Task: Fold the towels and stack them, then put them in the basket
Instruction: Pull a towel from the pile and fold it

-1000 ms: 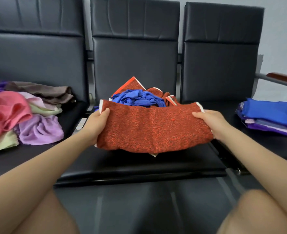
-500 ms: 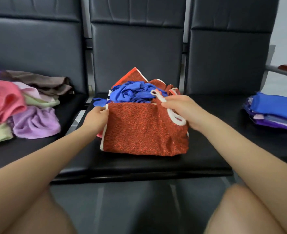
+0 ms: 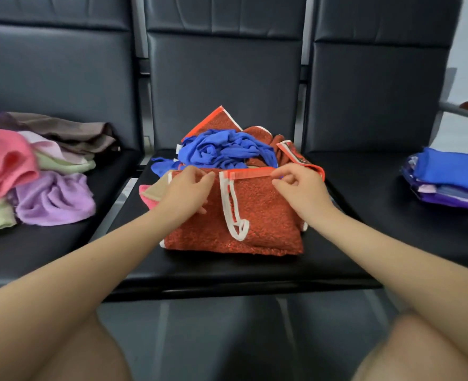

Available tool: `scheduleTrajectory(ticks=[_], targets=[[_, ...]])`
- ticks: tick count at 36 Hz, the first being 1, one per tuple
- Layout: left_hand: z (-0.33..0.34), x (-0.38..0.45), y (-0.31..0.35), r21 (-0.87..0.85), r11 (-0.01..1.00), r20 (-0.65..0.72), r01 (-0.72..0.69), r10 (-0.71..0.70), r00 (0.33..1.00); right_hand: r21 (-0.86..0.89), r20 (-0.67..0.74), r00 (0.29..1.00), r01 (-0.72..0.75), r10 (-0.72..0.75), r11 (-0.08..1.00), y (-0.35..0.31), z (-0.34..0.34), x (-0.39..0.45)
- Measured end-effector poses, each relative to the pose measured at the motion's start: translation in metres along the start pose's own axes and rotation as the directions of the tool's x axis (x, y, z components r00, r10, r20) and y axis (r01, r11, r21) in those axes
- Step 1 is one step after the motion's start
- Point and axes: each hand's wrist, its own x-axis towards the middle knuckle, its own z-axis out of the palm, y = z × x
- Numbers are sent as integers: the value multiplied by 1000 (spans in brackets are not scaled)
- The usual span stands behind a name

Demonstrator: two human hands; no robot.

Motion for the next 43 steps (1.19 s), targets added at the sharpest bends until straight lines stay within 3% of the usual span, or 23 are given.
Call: scheduleTrajectory(ticks=[3, 7, 14, 19, 23, 29, 34, 37, 43], targets=[[12, -5, 15, 221, 975, 124, 11, -40, 992, 83, -6, 980, -200, 201, 976, 14, -7, -2], [23, -2, 20, 273, 960, 237, 56, -124, 964, 155, 264, 878, -447, 399, 881, 23, -11, -12], [47, -4, 30, -53, 994, 285, 97, -78, 955, 128, 270, 910, -359, 315, 925, 27, -15, -18], [49, -4, 45, -218, 974, 113, 55, -31, 993, 170, 249, 922, -344, 297, 923, 23, -13, -14], [28, -3, 44, -169, 986, -24, 2, -6, 1000, 128, 244, 934, -296, 259, 947, 10, -3, -4], [-18, 2, 22, -57, 997, -100, 50, -56, 993, 75, 327, 898, -335, 294, 939, -5, 22, 2], [-33, 0, -14, 72, 989, -109, 131, -122, 987, 20, 410, 840, -397, 354, 918, -14, 27, 0], [-31, -5, -32, 174, 970, -77, 167, -156, 985, -17, 500, 769, -452, 399, 892, -18, 27, -5], [-34, -10, -38, 57, 963, 9, 265, -265, 964, 63, 650, 662, -536, 373, 842, -22, 29, -15]])
